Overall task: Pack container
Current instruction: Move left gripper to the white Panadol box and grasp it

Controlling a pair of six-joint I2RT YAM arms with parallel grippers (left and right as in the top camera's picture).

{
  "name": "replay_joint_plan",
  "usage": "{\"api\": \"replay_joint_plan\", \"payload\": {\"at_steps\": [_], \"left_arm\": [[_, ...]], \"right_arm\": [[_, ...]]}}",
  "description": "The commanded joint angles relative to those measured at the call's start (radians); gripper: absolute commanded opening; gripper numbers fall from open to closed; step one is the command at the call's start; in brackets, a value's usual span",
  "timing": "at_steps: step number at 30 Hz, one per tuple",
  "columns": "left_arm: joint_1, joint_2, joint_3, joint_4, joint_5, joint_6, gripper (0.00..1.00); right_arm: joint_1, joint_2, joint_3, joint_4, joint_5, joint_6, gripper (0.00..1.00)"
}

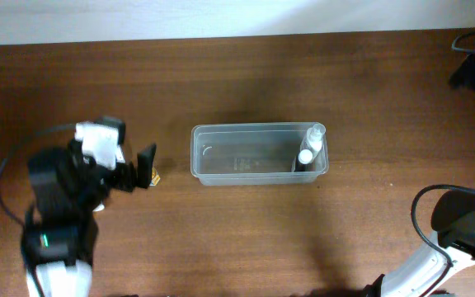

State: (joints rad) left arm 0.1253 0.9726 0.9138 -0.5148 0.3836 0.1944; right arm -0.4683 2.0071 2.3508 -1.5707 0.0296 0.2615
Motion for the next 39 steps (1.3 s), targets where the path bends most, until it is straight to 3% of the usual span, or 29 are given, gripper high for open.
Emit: {"api": "replay_joint_plan", "payload": {"at_steps": [1,12,20,23,27,29,39], "left_arm": [[0.028,0.193,0.148,-0.117,0.056,0.010,0.99],[0.037,0.594,0.203,-0.127,0.055,0.009,1.00],[0.035,0.720,0.204,-0.057,0.049,0.000,0.99],[0.035,0.719,0.237,-0.042,-0.066,-0.098,0.99],[0.035,0.720,0.283,-0.032,-0.373,-0.272,0.99],[0.035,0.721,0.283,0.003,-0.439,-0.304,0.99],[0.036,0.855,0.283,0.081,-0.441,-0.363,0.99]], "right_arm": [[-0.003,-0.020,0.015,0.000,0.009,0.000,0.98],[-0.003,-0.020,0.015,0.000,0.008,0.000,0.98],[-0.003,-0.020,0.015,0.000,0.009,0.000,0.98],[-0.003,-0.020,0.015,0.000,0.009,0.000,0.98],[-0.003,-0.020,0.015,0.000,0.008,0.000,0.98],[-0.003,-0.020,0.015,0.000,0.009,0.000,0.98],[-0.003,-0.020,0.015,0.000,0.009,0.000,0.98]]}}
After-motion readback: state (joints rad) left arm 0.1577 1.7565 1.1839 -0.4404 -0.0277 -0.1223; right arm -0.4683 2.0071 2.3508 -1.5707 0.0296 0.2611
